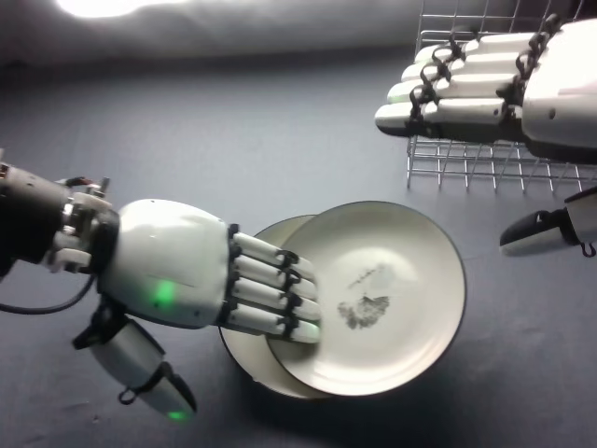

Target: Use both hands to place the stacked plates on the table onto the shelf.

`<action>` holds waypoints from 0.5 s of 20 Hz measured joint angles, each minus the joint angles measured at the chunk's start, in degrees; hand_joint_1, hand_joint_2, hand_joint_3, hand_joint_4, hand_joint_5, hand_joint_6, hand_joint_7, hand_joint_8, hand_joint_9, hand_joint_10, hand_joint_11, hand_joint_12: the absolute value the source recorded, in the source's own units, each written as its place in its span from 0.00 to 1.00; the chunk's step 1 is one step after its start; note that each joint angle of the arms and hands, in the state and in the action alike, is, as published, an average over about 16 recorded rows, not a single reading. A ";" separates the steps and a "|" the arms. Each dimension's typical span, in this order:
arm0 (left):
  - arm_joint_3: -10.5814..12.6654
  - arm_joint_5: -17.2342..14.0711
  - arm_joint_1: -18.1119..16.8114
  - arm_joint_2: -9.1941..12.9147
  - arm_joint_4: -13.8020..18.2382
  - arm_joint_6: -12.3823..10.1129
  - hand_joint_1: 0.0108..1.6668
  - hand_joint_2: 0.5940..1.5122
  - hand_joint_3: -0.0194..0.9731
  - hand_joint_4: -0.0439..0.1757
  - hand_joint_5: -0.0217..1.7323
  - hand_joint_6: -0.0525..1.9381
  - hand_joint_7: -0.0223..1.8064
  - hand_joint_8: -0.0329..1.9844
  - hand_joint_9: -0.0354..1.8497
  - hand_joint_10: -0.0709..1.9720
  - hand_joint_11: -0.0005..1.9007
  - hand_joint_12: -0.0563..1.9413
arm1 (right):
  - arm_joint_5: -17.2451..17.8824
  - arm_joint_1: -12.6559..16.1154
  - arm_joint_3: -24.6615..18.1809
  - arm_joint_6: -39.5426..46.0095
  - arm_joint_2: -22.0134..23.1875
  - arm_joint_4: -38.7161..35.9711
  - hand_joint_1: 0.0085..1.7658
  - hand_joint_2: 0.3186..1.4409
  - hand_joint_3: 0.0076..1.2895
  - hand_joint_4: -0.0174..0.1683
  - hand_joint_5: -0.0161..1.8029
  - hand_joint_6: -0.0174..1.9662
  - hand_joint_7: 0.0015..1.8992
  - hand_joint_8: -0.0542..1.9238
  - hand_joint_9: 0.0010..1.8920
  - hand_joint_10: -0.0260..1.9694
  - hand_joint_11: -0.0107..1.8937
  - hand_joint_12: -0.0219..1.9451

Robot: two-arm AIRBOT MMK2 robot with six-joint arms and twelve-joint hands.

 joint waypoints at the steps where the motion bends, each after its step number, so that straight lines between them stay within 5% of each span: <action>1: -0.03 0.18 -0.15 -0.47 -0.03 0.00 0.00 0.63 0.04 0.16 0.01 0.01 0.01 0.01 0.03 0.04 0.01 0.03 | 0.55 -0.24 0.00 -0.04 0.00 -0.24 0.45 0.65 0.01 0.11 0.02 0.02 0.01 0.03 0.01 0.02 0.02 0.01; 10: -0.14 1.31 -1.52 -3.45 0.24 -0.01 0.00 0.63 0.03 0.16 0.01 0.01 0.01 0.01 0.03 0.04 0.01 0.03 | 7.26 -3.83 -0.03 -0.31 0.55 -3.58 0.50 0.66 0.01 0.11 0.02 0.02 0.01 0.03 0.01 0.02 0.02 0.04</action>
